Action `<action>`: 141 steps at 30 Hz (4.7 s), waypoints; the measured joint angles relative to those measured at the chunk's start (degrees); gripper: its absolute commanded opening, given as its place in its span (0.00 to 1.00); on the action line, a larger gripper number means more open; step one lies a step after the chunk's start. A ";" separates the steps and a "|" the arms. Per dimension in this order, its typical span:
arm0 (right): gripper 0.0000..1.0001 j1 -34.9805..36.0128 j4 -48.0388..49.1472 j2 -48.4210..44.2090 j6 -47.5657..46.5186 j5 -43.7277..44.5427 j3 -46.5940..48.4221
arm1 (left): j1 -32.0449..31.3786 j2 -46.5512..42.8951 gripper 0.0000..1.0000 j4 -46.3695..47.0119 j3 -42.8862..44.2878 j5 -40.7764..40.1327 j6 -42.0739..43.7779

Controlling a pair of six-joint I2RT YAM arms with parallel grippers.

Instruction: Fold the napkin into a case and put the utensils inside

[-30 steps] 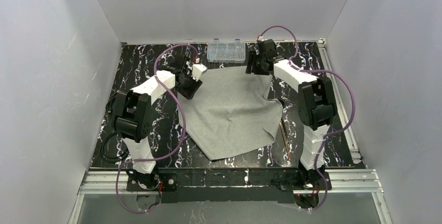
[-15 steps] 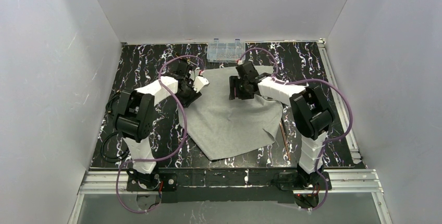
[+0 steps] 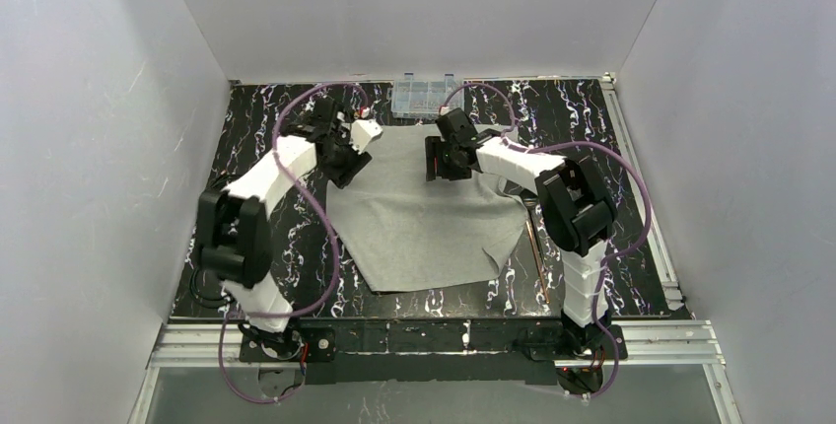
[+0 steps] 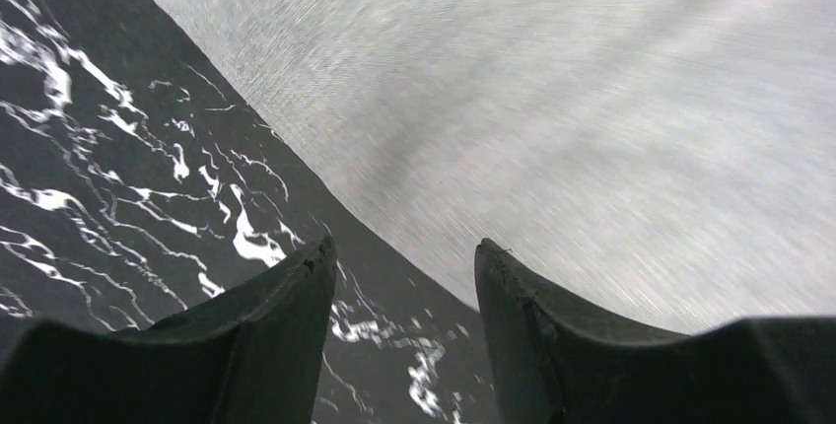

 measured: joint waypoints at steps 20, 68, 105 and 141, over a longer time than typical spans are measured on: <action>0.69 4.61 -18.49 -28.04 -4.76 18.12 -8.33 | -13.07 -29.09 0.55 -27.19 -23.21 20.48 20.94; 0.02 15.69 -28.17 -48.63 14.84 21.11 -31.21 | -21.94 -29.20 0.00 -17.57 -20.11 11.30 23.76; 0.04 -1.66 -25.66 -37.24 7.50 18.14 -13.66 | -31.06 -42.60 0.78 -2.84 -25.16 15.06 -0.46; 0.04 -4.31 -17.64 -37.00 4.02 15.10 -17.05 | -51.98 -37.05 0.66 4.26 -39.95 -12.52 9.35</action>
